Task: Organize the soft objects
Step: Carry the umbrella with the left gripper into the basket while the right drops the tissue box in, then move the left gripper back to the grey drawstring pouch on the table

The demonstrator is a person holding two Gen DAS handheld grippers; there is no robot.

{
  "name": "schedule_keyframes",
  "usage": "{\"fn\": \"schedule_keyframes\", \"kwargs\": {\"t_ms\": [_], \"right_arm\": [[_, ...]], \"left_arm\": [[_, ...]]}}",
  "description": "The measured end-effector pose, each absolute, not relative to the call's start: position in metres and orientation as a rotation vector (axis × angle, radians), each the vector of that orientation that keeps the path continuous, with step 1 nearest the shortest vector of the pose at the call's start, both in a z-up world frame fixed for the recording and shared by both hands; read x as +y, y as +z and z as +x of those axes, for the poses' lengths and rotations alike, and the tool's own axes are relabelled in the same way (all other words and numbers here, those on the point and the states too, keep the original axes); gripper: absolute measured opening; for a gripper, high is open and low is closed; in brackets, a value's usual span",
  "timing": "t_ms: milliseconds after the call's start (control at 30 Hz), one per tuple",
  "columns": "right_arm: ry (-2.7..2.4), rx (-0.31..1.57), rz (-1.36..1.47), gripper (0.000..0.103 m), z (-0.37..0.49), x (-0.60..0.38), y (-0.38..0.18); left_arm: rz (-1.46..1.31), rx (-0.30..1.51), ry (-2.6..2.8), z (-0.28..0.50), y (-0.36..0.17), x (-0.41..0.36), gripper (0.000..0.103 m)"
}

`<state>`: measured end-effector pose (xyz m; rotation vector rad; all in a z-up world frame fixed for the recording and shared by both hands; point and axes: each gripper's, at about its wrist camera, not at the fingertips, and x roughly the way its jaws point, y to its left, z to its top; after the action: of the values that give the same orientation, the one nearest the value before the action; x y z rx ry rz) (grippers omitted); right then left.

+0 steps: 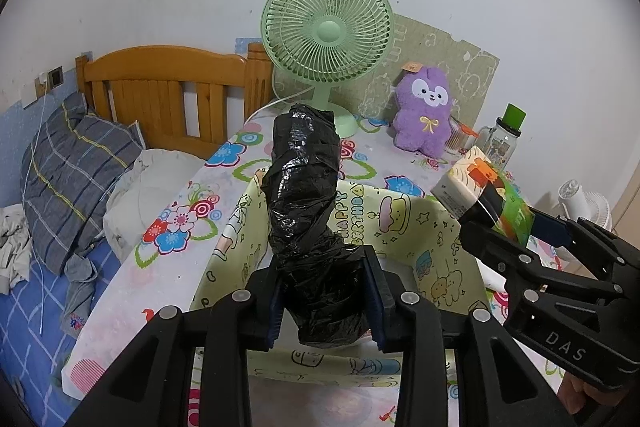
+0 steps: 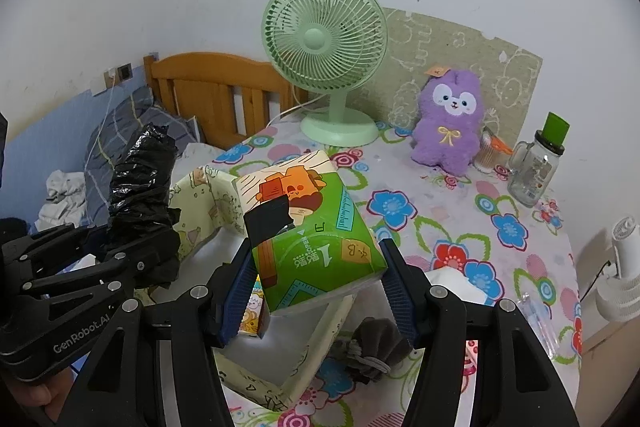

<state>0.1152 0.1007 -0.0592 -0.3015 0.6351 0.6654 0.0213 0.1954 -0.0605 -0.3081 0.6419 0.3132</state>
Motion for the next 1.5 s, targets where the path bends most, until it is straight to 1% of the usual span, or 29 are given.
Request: {"fn": "schedule_keyframes", "kwargs": {"t_ms": [100, 133, 167, 233, 300, 467, 867, 1500], "right_arm": [[0.678, 0.639, -0.294, 0.065, 0.116, 0.102, -0.060], [0.685, 0.640, -0.289, 0.070, 0.116, 0.102, -0.060], [0.686, 0.639, -0.287, 0.079, 0.116, 0.102, -0.060], [0.676, 0.624, -0.282, 0.083, 0.115, 0.101, -0.059], [0.672, 0.619, -0.272, 0.084, 0.115, 0.099, -0.057], [0.657, 0.603, -0.253, 0.084, 0.113, 0.090, -0.052], [0.604, 0.561, -0.206, 0.084, 0.107, 0.048, -0.039], [0.480, 0.529, -0.125, 0.085, 0.104, -0.048, -0.030]], "left_arm": [[-0.306, 0.651, 0.315, 0.021, -0.062, 0.196, 0.045], [-0.304, 0.654, 0.316, 0.021, -0.062, 0.196, 0.051], [-0.304, 0.655, 0.317, 0.020, -0.063, 0.197, 0.053], [-0.307, 0.656, 0.319, 0.019, -0.062, 0.198, 0.063], [-0.306, 0.651, 0.333, 0.018, -0.061, 0.200, 0.066], [-0.298, 0.635, 0.327, 0.015, -0.057, 0.197, 0.067], [-0.255, 0.624, 0.293, 0.021, -0.047, 0.166, 0.075], [-0.150, 0.642, 0.172, 0.049, -0.040, 0.081, 0.076]]}}
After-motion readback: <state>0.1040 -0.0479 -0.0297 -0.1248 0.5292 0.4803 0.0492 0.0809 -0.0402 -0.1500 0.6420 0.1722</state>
